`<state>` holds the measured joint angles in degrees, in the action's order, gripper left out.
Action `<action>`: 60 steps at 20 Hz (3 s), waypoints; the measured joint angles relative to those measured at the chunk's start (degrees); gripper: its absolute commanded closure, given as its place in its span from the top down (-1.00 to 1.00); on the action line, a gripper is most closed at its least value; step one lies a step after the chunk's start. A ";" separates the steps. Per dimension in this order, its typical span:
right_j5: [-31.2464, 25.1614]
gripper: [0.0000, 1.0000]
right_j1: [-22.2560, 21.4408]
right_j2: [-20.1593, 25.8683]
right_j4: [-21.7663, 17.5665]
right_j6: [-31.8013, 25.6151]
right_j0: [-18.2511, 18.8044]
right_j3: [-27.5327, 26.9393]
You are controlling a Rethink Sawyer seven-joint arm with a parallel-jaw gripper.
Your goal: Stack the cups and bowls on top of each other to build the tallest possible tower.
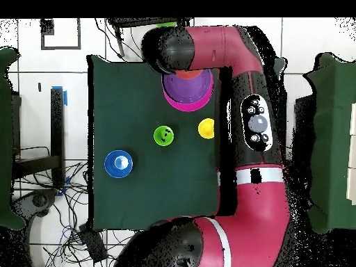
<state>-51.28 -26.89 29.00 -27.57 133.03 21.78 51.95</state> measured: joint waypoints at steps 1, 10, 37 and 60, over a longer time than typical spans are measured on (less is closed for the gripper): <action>0.00 -1.00 -0.03 0.00 0.01 0.00 0.01 0.00; 0.00 -1.00 -0.08 -0.26 0.06 0.00 0.04 0.07; -0.01 -1.00 0.44 -8.06 -0.17 0.00 -6.50 0.08; -1.37 -1.00 6.28 -18.58 -0.55 0.00 -11.32 -10.18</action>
<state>-52.64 -20.61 10.42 -28.12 133.03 10.47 41.77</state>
